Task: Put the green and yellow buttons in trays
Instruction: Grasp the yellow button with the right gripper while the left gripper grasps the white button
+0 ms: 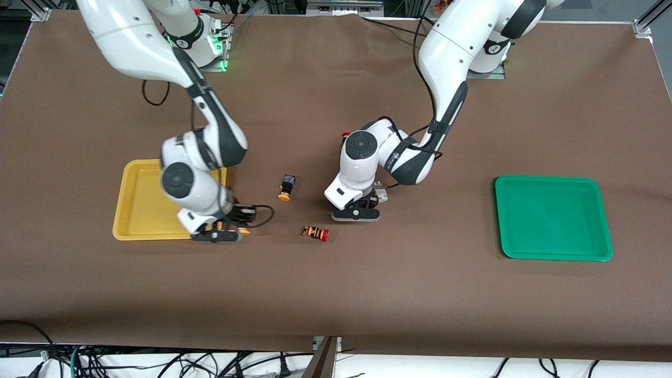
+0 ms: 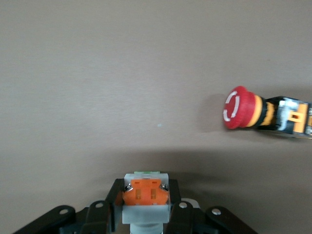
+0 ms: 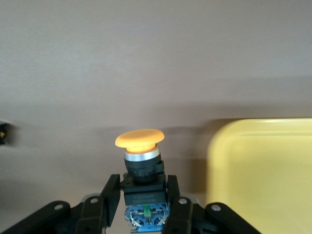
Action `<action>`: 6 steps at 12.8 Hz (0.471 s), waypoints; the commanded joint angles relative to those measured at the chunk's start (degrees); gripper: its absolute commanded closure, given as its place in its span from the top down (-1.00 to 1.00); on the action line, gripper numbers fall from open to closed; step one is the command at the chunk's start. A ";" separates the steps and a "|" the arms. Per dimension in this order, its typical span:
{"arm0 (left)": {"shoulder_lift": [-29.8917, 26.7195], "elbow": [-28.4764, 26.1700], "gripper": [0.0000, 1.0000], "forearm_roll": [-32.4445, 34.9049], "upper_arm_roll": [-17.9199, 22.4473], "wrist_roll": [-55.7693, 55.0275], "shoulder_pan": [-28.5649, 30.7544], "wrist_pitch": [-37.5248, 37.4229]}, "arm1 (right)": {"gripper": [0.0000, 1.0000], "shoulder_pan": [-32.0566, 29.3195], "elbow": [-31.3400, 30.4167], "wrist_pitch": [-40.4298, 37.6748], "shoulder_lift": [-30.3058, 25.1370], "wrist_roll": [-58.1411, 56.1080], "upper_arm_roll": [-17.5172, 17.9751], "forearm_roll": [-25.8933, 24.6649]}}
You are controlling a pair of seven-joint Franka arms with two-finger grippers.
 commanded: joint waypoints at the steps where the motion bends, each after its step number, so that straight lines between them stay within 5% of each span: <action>1: -6.77 0.14 -1.00 0.67 0.68 -0.09 1.62 -10.93 | -1.00 -3.14 -1.37 -7.68 -4.36 -7.92 -1.47 -0.58; 6: -16.27 -0.83 -0.98 0.67 0.25 12.27 11.45 -30.17 | -1.00 -4.29 -4.35 -11.40 -5.60 -19.54 -10.26 -0.58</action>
